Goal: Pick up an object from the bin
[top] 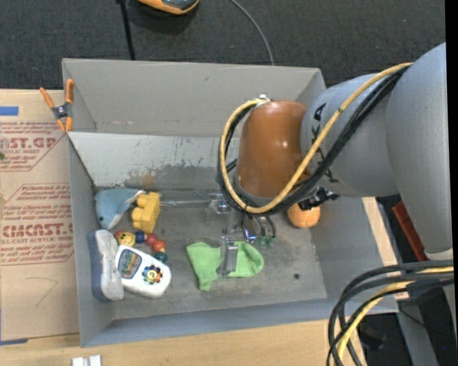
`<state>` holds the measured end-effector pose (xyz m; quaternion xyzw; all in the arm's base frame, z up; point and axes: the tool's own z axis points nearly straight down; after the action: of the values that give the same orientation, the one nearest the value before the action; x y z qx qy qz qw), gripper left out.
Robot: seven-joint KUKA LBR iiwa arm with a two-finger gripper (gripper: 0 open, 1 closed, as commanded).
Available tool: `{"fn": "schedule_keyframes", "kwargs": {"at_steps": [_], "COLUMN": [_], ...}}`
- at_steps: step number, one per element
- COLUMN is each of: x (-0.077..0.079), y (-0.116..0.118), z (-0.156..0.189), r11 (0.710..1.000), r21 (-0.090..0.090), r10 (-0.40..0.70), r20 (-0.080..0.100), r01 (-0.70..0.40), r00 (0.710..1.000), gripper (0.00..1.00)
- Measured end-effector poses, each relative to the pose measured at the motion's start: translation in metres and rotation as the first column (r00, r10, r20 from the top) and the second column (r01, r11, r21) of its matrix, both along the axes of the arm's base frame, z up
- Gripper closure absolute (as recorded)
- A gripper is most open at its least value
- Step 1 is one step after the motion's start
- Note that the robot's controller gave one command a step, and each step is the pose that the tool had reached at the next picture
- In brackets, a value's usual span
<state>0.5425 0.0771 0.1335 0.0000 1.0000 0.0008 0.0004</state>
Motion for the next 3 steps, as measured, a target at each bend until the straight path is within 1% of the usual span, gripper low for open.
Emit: {"fn": "schedule_keyframes", "kwargs": {"at_steps": [1, 2, 3], "x": [0.0, -0.022, -0.031], "y": [0.0, -0.007, 0.002], "z": [0.0, -0.043, -0.064], "r11": [1.0, 1.0, 0.994], "r21": [0.0, 0.001, 0.002], "r10": [0.0, -0.011, -0.107], "r20": [0.0, 0.005, 0.001], "r01": [0.0, 0.011, 0.107], "r00": [1.0, 1.0, 0.994], "gripper": [0.0, 0.0, 1.0]}}
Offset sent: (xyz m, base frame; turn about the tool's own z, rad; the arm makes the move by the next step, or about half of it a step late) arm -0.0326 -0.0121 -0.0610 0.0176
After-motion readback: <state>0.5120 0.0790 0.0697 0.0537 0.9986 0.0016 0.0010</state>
